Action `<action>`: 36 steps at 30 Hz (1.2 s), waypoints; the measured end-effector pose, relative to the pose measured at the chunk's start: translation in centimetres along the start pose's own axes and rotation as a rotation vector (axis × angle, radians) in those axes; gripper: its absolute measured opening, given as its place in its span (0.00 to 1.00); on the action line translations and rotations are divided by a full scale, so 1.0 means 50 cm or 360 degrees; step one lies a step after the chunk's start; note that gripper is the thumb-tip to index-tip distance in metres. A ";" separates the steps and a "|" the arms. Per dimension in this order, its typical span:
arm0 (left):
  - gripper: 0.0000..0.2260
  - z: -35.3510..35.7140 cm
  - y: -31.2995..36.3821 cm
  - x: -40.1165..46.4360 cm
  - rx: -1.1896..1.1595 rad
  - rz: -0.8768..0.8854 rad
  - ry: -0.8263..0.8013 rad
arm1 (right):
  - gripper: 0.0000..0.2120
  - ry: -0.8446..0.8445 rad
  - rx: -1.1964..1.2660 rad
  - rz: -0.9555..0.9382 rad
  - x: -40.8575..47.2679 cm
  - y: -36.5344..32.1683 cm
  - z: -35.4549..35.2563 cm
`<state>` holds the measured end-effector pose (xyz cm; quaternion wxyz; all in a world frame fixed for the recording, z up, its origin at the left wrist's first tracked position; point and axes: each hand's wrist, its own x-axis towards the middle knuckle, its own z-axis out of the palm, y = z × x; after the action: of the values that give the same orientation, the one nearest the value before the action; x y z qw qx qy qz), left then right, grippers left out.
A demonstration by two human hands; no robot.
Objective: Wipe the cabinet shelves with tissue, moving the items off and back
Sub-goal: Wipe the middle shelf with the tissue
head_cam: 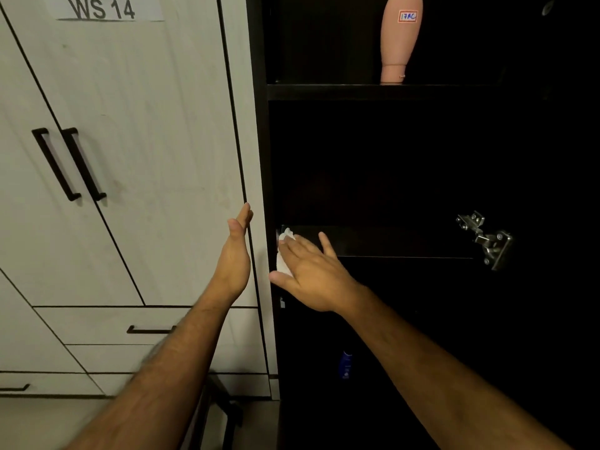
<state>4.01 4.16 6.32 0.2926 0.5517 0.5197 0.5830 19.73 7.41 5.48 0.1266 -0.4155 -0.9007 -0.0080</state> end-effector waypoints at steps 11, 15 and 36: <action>0.34 -0.019 -0.048 -0.033 0.0042 -0.0053 -0.0081 | 0.11 0.0526 0.0160 0.0058 0.014 0.055 -0.001; 0.36 -0.018 -0.075 -0.048 0.0270 0.0220 -0.0071 | 0.11 0.0672 -0.0008 0.0074 0.033 -0.015 0.047; 0.36 0.138 -0.095 -0.104 0.1214 0.0849 -0.0406 | 0.12 0.0347 -0.0162 0.0153 -0.128 0.274 -0.054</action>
<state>10.57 2.71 -0.88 -0.0291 0.8008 0.4969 0.3332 34.61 11.26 5.35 0.2027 -0.4607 -0.8591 -0.0929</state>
